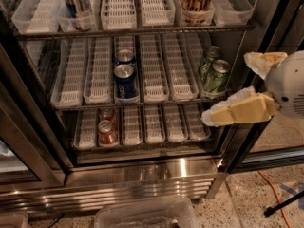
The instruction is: Pick orange can from top shelf of fridge
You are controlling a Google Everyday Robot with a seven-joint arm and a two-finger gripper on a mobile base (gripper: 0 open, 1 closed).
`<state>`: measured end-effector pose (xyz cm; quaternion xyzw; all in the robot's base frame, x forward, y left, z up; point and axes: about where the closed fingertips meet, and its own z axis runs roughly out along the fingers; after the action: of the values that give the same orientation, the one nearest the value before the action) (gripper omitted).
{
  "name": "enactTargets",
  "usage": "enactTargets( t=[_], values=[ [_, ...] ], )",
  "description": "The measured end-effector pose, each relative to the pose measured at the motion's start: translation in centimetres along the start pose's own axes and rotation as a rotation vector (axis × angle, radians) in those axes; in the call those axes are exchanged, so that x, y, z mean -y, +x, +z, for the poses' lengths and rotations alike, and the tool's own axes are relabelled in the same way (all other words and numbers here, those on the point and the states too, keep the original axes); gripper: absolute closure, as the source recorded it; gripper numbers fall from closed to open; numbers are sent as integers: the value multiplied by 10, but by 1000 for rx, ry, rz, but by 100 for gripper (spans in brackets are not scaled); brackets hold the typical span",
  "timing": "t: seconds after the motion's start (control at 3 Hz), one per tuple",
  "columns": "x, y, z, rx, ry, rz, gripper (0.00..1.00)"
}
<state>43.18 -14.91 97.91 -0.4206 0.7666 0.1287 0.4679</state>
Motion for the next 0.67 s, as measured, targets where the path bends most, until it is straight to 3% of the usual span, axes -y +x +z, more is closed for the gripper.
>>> enactTargets(
  t=[0.33, 0.67],
  values=[
    [-14, -24, 7, 128, 50, 31, 0],
    [-29, -47, 5, 234, 72, 101, 0]
  ],
)
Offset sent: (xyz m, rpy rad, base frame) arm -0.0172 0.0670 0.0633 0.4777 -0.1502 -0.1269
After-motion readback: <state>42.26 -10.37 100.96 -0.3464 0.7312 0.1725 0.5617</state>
